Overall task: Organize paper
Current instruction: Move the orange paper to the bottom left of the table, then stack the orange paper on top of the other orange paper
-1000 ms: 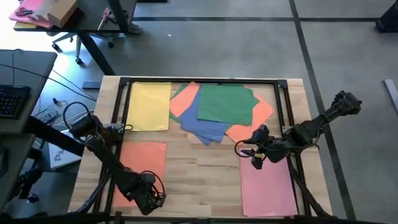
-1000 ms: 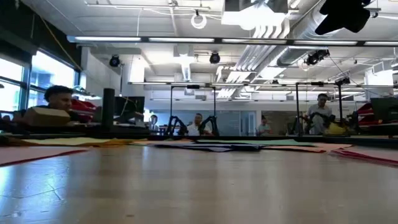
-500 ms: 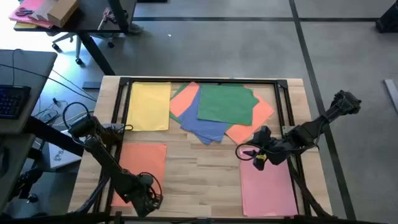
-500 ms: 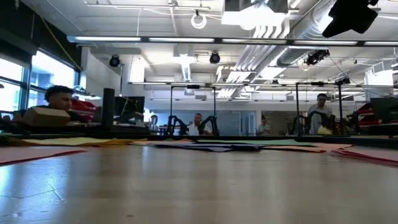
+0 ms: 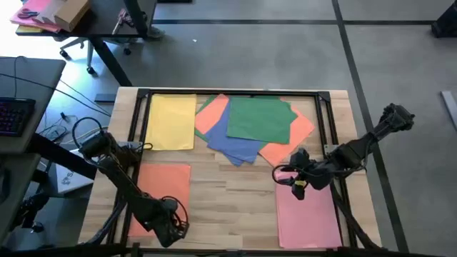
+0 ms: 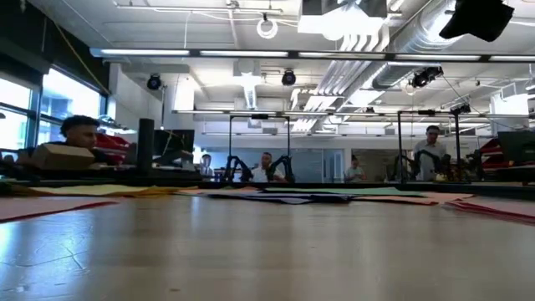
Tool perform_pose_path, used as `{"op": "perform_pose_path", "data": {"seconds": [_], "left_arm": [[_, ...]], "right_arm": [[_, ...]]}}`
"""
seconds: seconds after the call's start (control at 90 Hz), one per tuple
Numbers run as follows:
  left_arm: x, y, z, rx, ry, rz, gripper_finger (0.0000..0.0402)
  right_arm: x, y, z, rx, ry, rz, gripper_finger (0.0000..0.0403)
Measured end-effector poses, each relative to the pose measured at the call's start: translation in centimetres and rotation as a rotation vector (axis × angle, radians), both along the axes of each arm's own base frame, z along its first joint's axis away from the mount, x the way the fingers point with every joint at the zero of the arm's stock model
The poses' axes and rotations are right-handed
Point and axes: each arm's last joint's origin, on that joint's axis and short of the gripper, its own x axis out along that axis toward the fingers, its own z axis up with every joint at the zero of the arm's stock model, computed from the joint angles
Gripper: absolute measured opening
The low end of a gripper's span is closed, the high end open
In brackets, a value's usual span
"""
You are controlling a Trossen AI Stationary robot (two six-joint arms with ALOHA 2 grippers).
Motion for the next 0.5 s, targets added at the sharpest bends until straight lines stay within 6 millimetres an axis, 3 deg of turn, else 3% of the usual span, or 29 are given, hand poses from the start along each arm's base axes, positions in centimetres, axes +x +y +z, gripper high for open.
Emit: {"op": "perform_pose_path", "data": {"seconds": [0.233, 0.5], "left_arm": [[0.1, 0.1, 0.0, -0.01, 0.008, 0.002, 0.006], [0.2, -0.2, 0.1, -0.038, 0.0, 0.002, 0.0079]], "right_arm": [[-0.5, 0.8, 0.0, 0.08, 0.026, 0.038, 0.0289], [-1.4, 2.5, 0.2, 0.198, 0.026, 0.068, 0.0295]]}}
